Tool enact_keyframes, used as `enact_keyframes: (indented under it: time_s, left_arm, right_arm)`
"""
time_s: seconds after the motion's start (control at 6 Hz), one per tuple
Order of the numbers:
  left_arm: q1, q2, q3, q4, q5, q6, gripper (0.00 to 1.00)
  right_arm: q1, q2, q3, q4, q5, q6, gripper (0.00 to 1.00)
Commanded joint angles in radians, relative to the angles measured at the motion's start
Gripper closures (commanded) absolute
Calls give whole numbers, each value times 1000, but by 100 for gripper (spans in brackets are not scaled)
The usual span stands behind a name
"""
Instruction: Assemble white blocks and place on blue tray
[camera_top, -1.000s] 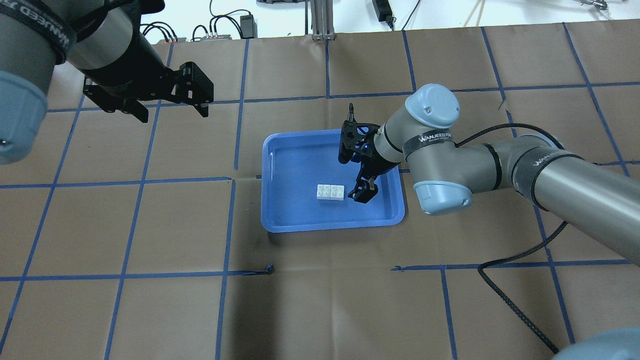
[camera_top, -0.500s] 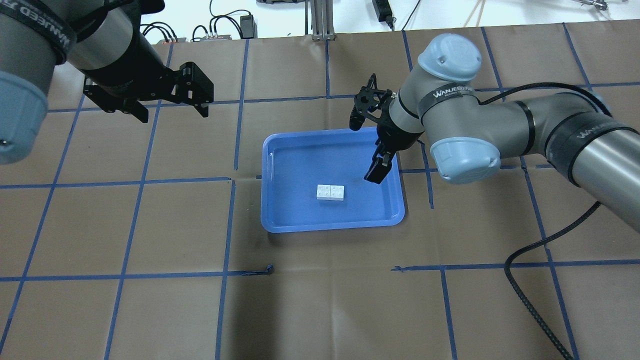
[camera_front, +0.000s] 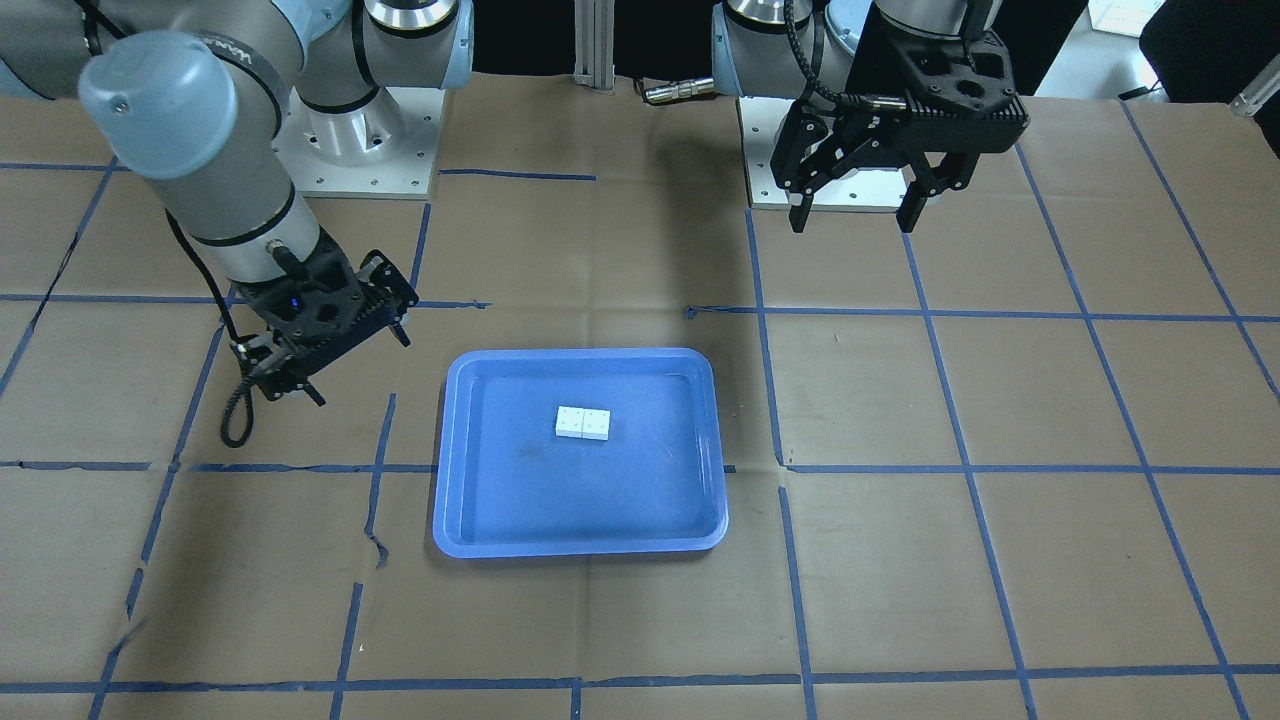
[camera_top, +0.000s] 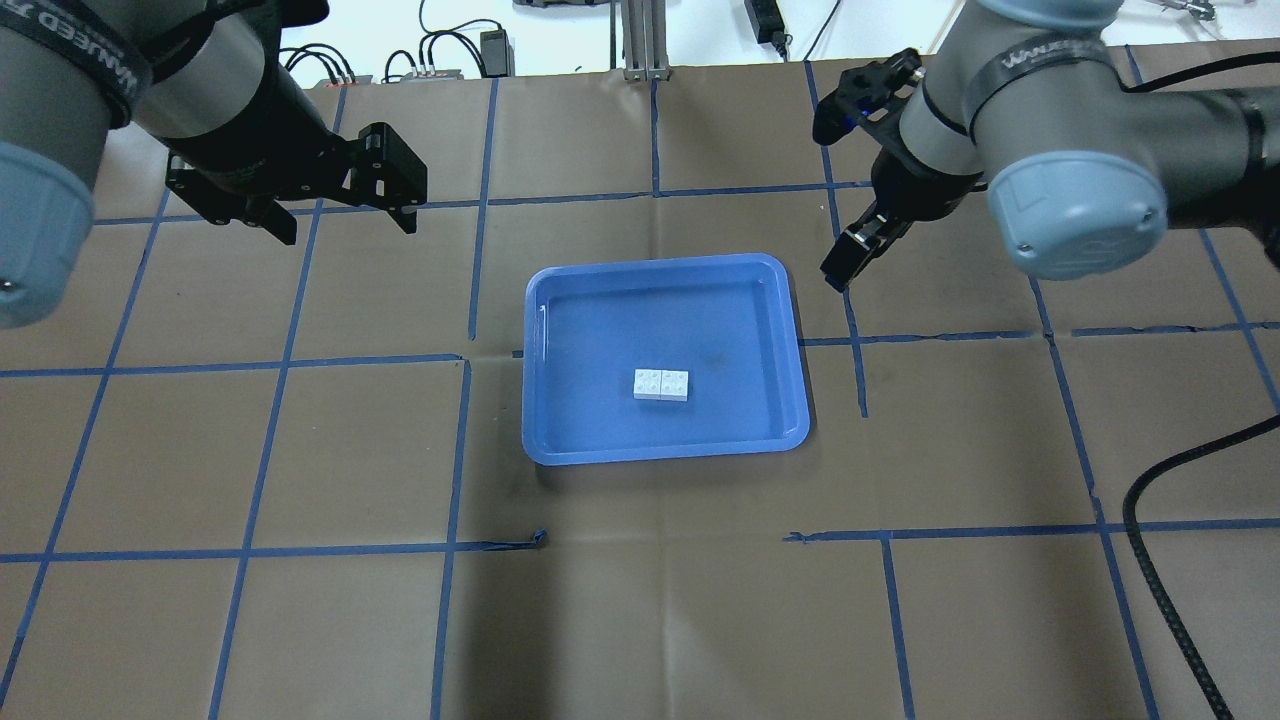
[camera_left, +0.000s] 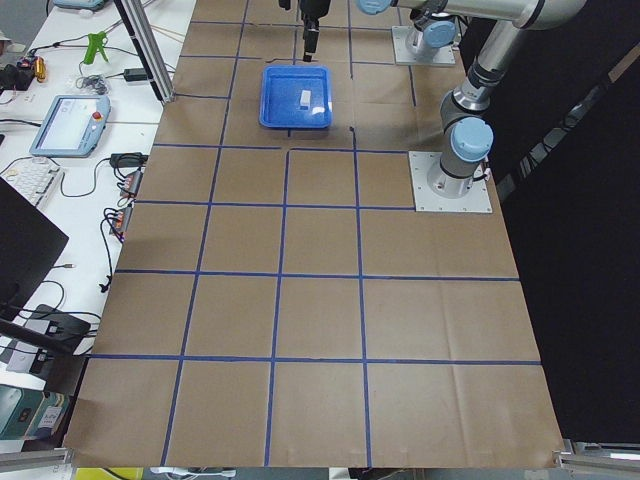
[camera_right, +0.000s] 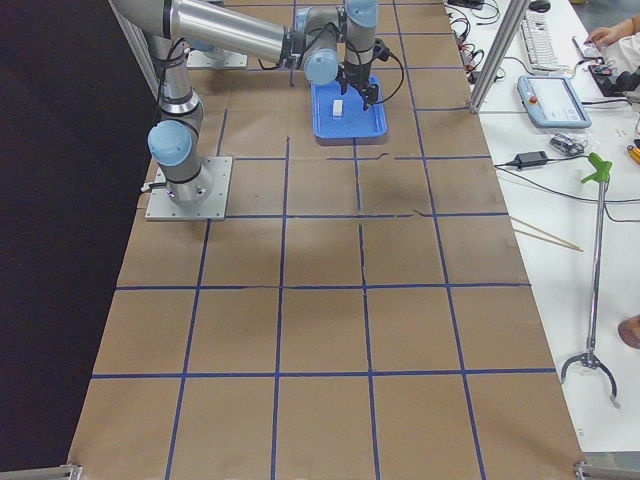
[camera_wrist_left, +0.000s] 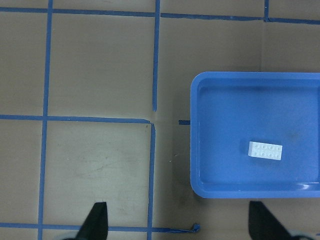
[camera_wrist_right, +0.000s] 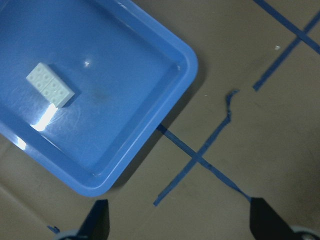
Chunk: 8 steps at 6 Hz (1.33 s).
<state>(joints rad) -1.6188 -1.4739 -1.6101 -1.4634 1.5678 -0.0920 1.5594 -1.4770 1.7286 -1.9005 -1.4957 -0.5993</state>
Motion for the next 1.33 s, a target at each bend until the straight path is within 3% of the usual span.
enact_keyframes:
  time_s: [0.0, 0.33, 0.67, 1.17]
  left_arm:
    - [0, 0, 1, 0, 0, 0, 1]
    - [0, 1, 1, 0, 0, 0, 1]
    - [0, 1, 1, 0, 0, 0, 1]
    - [0, 1, 1, -2, 0, 0, 1]
  right_arm:
    - [-9, -70, -55, 132, -78, 380, 0]
    - [-2, -124, -153, 335, -78, 439, 0]
    - [-2, -126, -167, 398, -68, 534, 0]
    - [2, -128, -167, 400, -69, 559, 0]
